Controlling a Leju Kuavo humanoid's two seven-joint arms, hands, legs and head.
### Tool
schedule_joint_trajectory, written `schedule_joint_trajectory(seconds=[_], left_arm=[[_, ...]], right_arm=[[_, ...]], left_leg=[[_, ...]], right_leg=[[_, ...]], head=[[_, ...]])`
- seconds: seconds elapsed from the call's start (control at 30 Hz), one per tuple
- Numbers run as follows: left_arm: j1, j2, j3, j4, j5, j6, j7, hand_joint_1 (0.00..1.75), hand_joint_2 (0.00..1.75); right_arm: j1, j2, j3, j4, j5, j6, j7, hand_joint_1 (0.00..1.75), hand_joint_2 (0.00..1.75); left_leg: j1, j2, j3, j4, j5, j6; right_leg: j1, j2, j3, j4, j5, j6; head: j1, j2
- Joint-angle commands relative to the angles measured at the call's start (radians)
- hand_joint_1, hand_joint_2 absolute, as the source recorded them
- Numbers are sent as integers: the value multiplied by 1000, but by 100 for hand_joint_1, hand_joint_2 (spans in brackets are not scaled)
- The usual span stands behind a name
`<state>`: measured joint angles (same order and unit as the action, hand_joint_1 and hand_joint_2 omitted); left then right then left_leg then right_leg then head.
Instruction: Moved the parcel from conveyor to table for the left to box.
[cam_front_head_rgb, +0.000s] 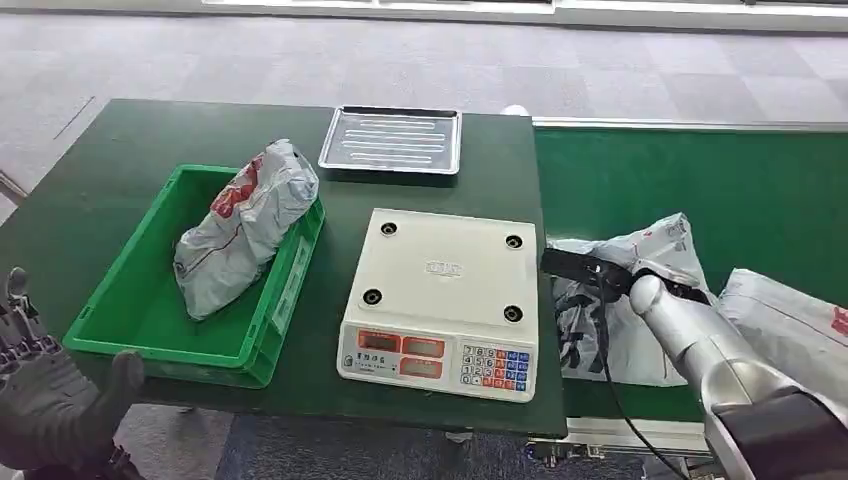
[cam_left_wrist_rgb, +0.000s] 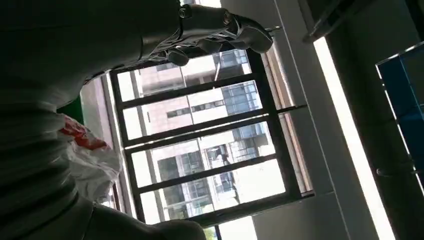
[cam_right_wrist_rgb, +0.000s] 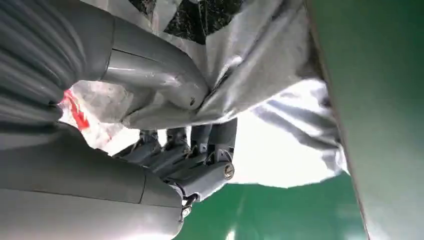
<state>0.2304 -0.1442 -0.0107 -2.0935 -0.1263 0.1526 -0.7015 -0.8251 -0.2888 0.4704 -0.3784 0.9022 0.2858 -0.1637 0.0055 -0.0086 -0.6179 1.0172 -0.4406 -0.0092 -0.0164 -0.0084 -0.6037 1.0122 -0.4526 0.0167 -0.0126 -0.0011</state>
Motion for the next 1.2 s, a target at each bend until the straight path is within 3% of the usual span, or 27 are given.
schedule_joint_trajectory(seconds=[0.03, 0.1, 0.17, 0.23, 0.3, 0.4, 0.57, 0.63, 0.7, 0.8, 0.9, 0.93, 0.97, 1.07, 1.13, 1.2], left_arm=[[72, -32, 23, -54, -23, 42, 3, 0, 175], [69, -41, 11, -49, -30, 42, 3, 0, 175], [52, -43, 1, -32, -36, 44, 3, 0, 175], [52, -43, 1, -32, -36, 44, 3, 0, 175], [32, -43, -10, -10, -42, 52, 3, 0, 175], [27, -36, -15, -3, -40, 62, 3, 0, 175], [27, -36, -15, -3, -40, 62, 3, 0, 175], [-6, -26, -31, 34, -32, 59, 3, 0, 175], [-35, -17, -47, 65, -31, 71, 3, 0, 175], [-54, -11, -61, 89, -23, 69, 3, 0, 175], [-56, -8, -63, 100, -14, 43, 3, 0, 175], [-70, -5, -57, 111, -1, 11, 3, 0, 175], [-83, -9, -49, 123, 4, -6, 3, 0, 175], [-94, -18, -38, 131, 0, -18, 3, 0, 175], [-108, -18, -40, 145, 4, -44, 10, 0, 175], [-123, -26, -40, 159, 2, -53, 15, 0, 175]], right_arm=[[-127, 65, -89, -189, 120, -566, 276, 175, 175], [-25, 32, -199, -606, 245, -595, 390, 175, 175], [30, 32, -271, -782, 340, -596, 412, 175, 175], [30, 32, -271, -782, 340, -596, 412, 175, 175], [78, 47, -343, -889, 392, -560, 390, 175, 175], [94, 78, -395, -852, 427, -584, 339, 175, 175], [94, 78, -395, -852, 427, -584, 339, 175, 175], [99, 133, -440, -916, 501, -825, 294, 175, 175], [111, 157, -446, -1004, 545, -775, 294, 175, 175], [118, 182, -450, -1047, 558, -804, 270, 175, 175], [102, 225, -338, -1023, 436, -598, 127, 175, 175], [78, 244, -224, -965, 440, -481, 107, 175, 175], [60, 268, -157, -903, 426, -444, 104, 175, 175], [32, 270, -86, -830, 410, -499, 159, 175, 175], [23, 265, -26, -783, 343, -391, 108, 175, 175], [15, 299, 39, -686, 354, -408, 105, 175, 175]], left_leg=[[-1, 6, 0, 0, -1, 0], [-2, 10, -2, 2, -2, 0], [-2, 8, -4, 2, -1, 0], [-2, 8, -4, 2, -1, 0], [-2, 12, -2, 2, -3, 0], [0, -1, 1, -1, 0, -1], [1, -1, 2, -1, -1, -1], [1, 0, 3, -2, -1, -1], [0, 1, 3, -2, 0, -1], [0, -1, 2, -2, 0, -1], [0, 1, 3, -2, 0, -1], [0, 3, 6, -3, 0, -1], [0, 4, 4, -2, 0, -1], [0, 12, 7, -4, -1, -2], [0, 10, 6, -3, -1, -2], [1, 11, 9, -7, 0, -3]], right_leg=[[-1, 6, -2, 1, 0, -1], [-2, 10, -5, 3, 1, -1], [-2, 8, -6, 3, 1, 0], [-2, 8, -6, 3, 1, 0], [-2, 12, -6, 4, 0, -1], [1, -1, 0, -1, -1, -2], [1, -2, 2, -1, -2, -3], [1, -1, 2, -2, -2, -3], [1, 0, 2, -1, -2, -3], [0, -1, 1, 0, -2, -2], [1, 1, 1, -1, -2, -2], [1, 3, 3, -2, -1, -2], [0, 4, 0, 0, -1, -2], [1, 12, 2, -1, 0, -3], [1, 10, 1, 0, 0, -3], [2, 11, 4, -4, 2, -5]], head=[[0, 0], [0, 0], [0, 0], [0, 0], [0, 0], [0, 0], [0, 0], [0, 0], [0, 0], [0, 0], [0, 0], [0, 0], [0, 0], [0, 0], [0, 0], [0, 0]])
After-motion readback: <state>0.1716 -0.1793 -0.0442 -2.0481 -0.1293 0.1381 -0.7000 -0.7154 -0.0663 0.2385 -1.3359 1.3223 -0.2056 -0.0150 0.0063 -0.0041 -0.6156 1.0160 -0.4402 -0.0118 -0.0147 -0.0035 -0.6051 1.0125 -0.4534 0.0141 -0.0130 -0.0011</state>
